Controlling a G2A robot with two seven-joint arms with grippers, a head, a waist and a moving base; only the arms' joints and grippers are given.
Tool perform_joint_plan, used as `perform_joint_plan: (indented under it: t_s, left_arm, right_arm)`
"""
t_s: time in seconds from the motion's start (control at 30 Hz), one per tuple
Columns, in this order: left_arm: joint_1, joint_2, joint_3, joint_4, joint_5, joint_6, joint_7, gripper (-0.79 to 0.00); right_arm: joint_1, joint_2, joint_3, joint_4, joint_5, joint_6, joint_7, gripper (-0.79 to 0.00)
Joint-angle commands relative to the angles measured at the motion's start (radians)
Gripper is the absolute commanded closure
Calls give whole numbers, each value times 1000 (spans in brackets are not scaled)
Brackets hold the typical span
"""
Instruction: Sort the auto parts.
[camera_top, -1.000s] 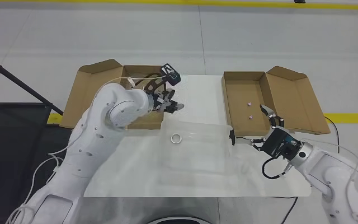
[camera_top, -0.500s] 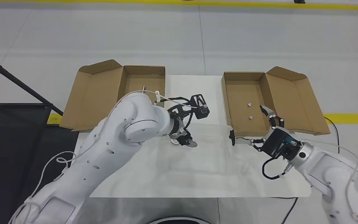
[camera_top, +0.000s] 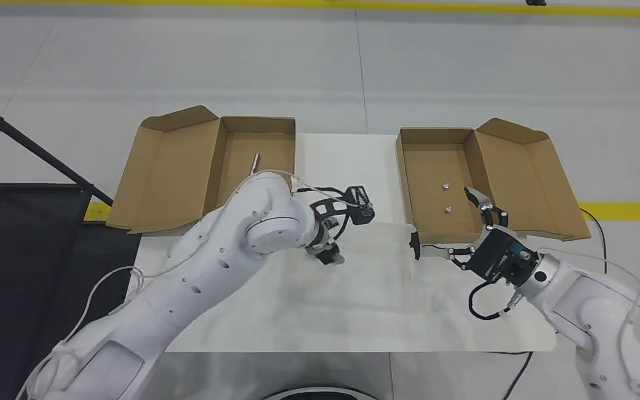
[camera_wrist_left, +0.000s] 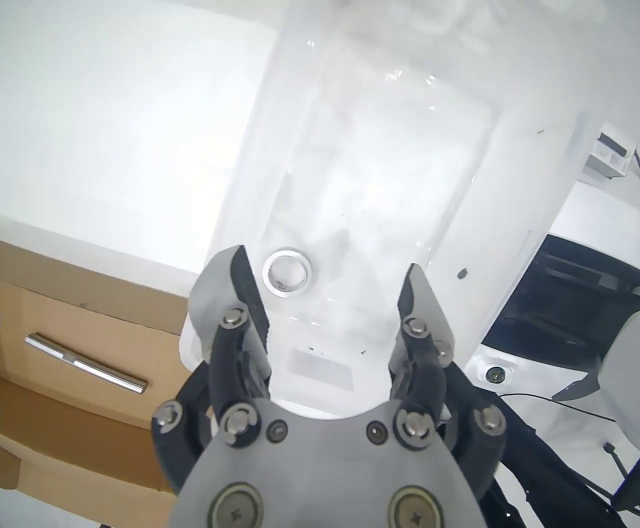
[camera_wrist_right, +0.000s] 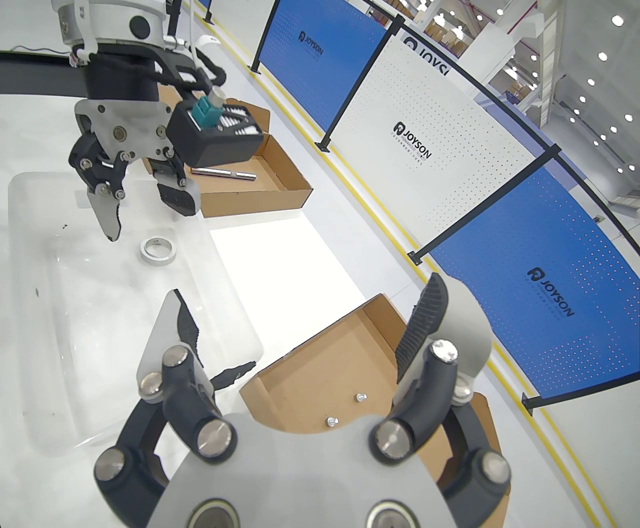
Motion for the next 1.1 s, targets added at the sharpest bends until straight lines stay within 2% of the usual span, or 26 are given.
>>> perform_joint_plan:
  t_s: [0.0,0.37,0.67,1.07]
  left_arm:
    - [-15,-4,14,33,12,8,-3,-366]
    - [-40,-15,57,196,50,-9,54,-329]
    - [-36,-17,66,240,93,-5,120,-326]
    - [-48,-29,91,272,119,18,112,-323]
  right_arm:
    - [0,0,0,0,0,0,0,-785]
    - [0,0,0,0,0,0,0,-785]
    - [0,0,0,0,0,0,0,-785]
    - [0,0,0,0,0,0,0,-785]
